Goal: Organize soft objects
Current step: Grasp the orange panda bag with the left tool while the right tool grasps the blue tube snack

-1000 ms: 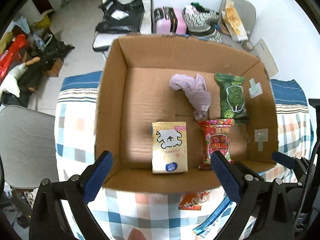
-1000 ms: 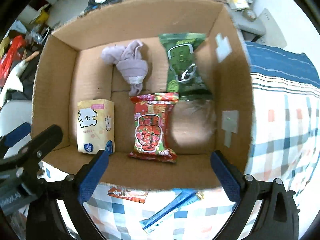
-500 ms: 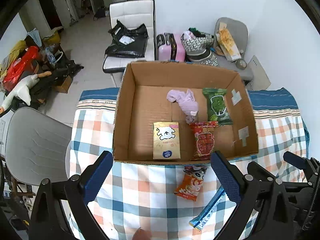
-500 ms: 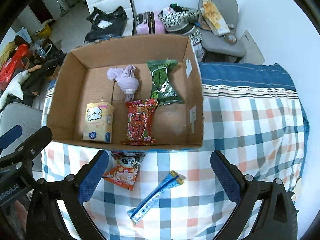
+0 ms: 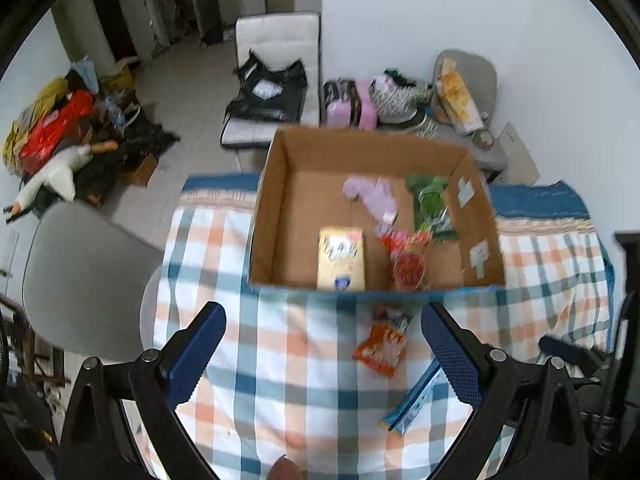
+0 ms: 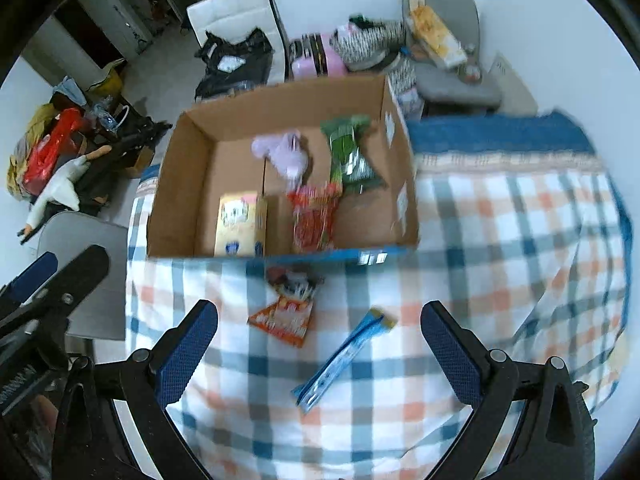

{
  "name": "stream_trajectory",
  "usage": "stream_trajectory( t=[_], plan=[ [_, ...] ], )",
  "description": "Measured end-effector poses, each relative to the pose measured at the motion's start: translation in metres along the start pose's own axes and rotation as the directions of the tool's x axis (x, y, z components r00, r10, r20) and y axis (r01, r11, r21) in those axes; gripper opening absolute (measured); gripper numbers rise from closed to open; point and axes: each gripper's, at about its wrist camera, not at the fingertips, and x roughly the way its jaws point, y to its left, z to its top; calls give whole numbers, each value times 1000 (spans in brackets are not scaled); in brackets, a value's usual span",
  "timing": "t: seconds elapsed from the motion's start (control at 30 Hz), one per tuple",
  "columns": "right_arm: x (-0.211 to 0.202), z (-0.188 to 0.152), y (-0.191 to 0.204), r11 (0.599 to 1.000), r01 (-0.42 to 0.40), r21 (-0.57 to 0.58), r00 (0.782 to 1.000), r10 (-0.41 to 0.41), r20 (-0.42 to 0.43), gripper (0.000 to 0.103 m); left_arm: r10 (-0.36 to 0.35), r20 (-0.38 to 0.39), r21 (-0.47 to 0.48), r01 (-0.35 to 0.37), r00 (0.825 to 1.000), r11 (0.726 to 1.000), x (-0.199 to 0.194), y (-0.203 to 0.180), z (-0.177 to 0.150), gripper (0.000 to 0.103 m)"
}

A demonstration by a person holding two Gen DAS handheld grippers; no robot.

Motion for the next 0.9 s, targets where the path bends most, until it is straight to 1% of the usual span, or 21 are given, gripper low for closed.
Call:
stream_trajectory(
  t=[0.07, 0.13, 0.17, 0.2, 0.23, 0.3, 0.37, 0.43, 0.47, 0.5, 0.53, 0.57, 0.6, 0.63, 0.7, 0.77, 0.87, 0.9],
  plan=[
    [18, -12, -9, 999, -19, 43, 998, 21, -56, 103, 5, -60, -14, -6, 998, 1000, 19, 3, -14, 100],
    [53, -30, -24, 992, -40, 118, 986, 58, -155, 102, 6, -124, -29, -10, 992, 1000, 41, 5, -28, 100],
    [65, -35, -30, 989, -44, 141, 981, 70, -182, 101, 9, -150, -32, -13, 989, 999, 51, 5, -34, 100],
    [85, -44, -39, 982, -47, 184, 970, 89, -224, 94, 14, -171, -32, -19, 985, 999, 60, 5, -39, 100],
    [105, -52, -47, 972, -50, 228, 959, 110, -260, 83, 21, -198, -28, -27, 980, 999, 71, 4, -45, 100],
    [139, -65, -59, 956, -40, 290, 940, 135, -313, 72, 31, -224, -14, -35, 974, 999, 84, 0, -52, 100],
    [162, -70, -63, 953, -30, 301, 934, 134, -330, 69, 37, -251, 1, -38, 967, 999, 96, -4, -57, 100],
    [181, -74, -63, 955, -20, 296, 932, 125, -340, 61, 37, -263, 15, -34, 964, 999, 104, -9, -59, 100],
    [188, -76, -63, 956, -25, 292, 930, 130, -345, 55, 34, -268, 25, -29, 963, 999, 108, -13, -59, 100],
    [194, -78, -63, 958, -17, 288, 927, 123, -355, 35, 31, -270, 39, -21, 962, 999, 111, -18, -60, 100],
    [197, -81, -65, 955, -14, 295, 925, 125, -360, 30, 27, -274, 48, -14, 961, 999, 114, -21, -59, 100],
    [197, -83, -68, 954, -19, 299, 924, 131, -359, 29, 18, -279, 58, -2, 960, 998, 116, -25, -58, 100],
    [195, -84, -69, 957, -16, 289, 924, 125, -362, 26, 7, -287, 75, 15, 958, 997, 121, -32, -57, 100],
    [193, -83, -71, 962, -6, 273, 924, 110, -366, 24, 1, -298, 96, 29, 955, 995, 126, -40, -57, 100],
    [187, -83, -76, 975, 29, 220, 918, 61, -393, 22, 1, -315, 141, 45, 949, 989, 136, -55, -58, 100],
    [181, -81, -86, 982, 56, 180, 917, 21, -399, 21, 18, -334, 201, 52, 943, 978, 151, -75, -61, 100],
    [180, -74, -98, 986, 135, 100, 913, -84, -400, 21, 58, -368, 285, 53, 928, 957, 179, -105, -65, 100],
    [183, -73, -104, 985, 135, 105, 910, -82, -407, 22, 65, -372, 299, 53, 926, 953, 185, -111, -65, 100]
  ],
)
